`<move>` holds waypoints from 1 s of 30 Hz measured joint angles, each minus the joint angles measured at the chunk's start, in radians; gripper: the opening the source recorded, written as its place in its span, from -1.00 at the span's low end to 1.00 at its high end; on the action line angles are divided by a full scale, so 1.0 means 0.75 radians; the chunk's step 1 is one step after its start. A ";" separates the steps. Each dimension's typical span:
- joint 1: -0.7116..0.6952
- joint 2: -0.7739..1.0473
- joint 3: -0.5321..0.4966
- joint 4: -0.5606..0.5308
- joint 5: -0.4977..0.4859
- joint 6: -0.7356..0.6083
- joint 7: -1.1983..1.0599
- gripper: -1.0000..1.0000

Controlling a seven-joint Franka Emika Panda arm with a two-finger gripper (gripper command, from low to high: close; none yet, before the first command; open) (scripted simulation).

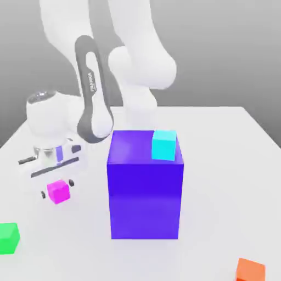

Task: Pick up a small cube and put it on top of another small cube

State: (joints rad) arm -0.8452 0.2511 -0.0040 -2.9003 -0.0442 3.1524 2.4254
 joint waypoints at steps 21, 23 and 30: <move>0.079 -0.293 0.039 0.194 0.113 -0.485 0.103 -1.00; 0.097 -0.253 0.042 0.290 0.110 -0.541 0.170 -1.00; 0.163 -0.109 0.042 0.628 0.064 -0.735 0.434 -1.00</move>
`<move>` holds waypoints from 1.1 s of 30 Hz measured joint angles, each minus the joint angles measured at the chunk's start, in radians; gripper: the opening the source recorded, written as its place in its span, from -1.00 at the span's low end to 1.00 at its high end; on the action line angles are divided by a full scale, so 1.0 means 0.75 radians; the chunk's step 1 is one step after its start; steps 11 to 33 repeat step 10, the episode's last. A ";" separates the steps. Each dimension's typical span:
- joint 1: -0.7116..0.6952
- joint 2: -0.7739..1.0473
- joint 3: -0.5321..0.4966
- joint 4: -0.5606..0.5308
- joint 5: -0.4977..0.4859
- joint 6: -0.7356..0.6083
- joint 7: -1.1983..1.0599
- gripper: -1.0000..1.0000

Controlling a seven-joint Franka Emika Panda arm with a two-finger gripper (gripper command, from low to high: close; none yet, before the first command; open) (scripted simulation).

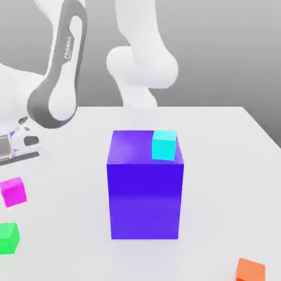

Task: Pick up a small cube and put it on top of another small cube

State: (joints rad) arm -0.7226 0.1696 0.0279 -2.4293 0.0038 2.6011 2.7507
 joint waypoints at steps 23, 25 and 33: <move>0.025 0.228 -0.008 0.106 -0.028 0.121 0.086 1.00; 0.025 0.228 -0.008 0.106 -0.028 0.121 0.086 1.00; 0.025 0.228 -0.008 0.106 -0.028 0.121 0.086 1.00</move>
